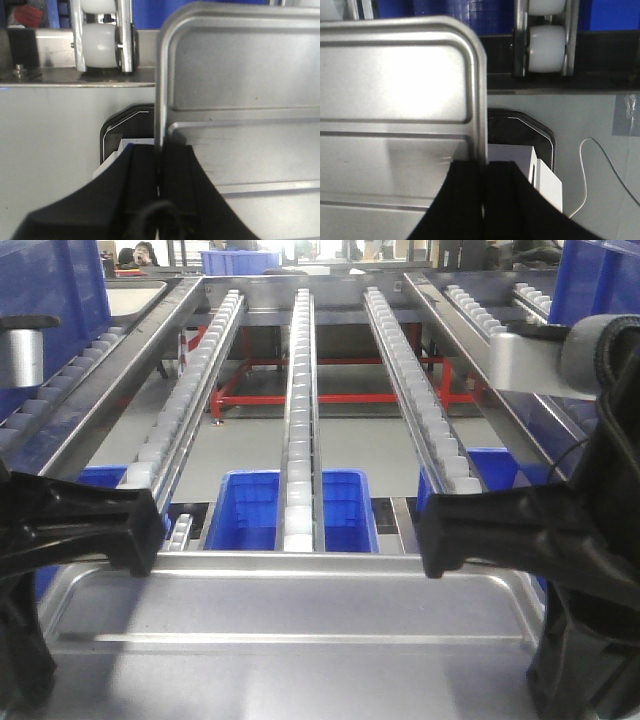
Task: Grab silver tray and stack on right shelf
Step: 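Lift the silver tray with both grippers and pull it toward the robot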
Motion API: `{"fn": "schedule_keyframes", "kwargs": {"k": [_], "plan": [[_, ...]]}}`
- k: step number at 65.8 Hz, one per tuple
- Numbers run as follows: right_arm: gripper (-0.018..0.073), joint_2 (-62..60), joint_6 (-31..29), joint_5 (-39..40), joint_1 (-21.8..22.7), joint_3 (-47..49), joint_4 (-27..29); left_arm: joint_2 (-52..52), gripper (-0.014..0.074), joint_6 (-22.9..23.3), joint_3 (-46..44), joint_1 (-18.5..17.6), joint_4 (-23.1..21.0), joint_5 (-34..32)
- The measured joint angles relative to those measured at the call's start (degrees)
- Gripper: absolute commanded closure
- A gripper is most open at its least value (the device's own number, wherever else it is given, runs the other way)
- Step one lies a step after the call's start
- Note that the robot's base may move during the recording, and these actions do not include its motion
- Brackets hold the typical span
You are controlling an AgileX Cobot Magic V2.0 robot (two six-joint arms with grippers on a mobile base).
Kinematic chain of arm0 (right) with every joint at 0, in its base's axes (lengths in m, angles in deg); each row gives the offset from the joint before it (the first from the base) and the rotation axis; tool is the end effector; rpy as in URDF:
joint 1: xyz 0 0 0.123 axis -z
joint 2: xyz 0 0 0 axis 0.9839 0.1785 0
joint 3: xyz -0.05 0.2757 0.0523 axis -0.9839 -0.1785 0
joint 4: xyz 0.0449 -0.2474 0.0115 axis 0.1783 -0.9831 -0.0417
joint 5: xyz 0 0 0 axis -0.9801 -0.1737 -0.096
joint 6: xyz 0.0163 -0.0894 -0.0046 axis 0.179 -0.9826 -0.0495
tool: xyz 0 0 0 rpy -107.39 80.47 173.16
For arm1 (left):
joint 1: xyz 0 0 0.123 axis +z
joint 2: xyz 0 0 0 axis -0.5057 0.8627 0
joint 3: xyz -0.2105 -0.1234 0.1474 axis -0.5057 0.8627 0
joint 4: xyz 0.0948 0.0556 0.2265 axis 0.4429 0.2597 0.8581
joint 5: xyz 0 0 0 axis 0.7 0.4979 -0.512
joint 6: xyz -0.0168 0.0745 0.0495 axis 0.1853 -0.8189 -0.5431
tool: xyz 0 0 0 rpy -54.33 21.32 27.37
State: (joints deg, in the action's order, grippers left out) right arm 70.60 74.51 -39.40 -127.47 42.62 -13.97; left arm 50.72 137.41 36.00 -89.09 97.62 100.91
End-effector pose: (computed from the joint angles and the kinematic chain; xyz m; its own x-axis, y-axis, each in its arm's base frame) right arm 0.1507 0.1532 0.2117 -0.9507 0.1418 -0.2759 0.0802 0.9715 0.2229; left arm 0.1240 -0.1773 0.2217 -0.9553 0.0891 -0.2819 0.1260 0.9853 -0.1157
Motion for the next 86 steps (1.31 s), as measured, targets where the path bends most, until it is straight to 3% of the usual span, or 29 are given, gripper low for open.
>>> {"fn": "schedule_keyframes", "kwargs": {"k": [86], "plan": [[0.0501, 0.0, -0.61, 0.78, 0.0, -0.24, -2.09, 0.0, 0.0697, -0.26, 0.0, 0.0, -0.02, -0.36]]}}
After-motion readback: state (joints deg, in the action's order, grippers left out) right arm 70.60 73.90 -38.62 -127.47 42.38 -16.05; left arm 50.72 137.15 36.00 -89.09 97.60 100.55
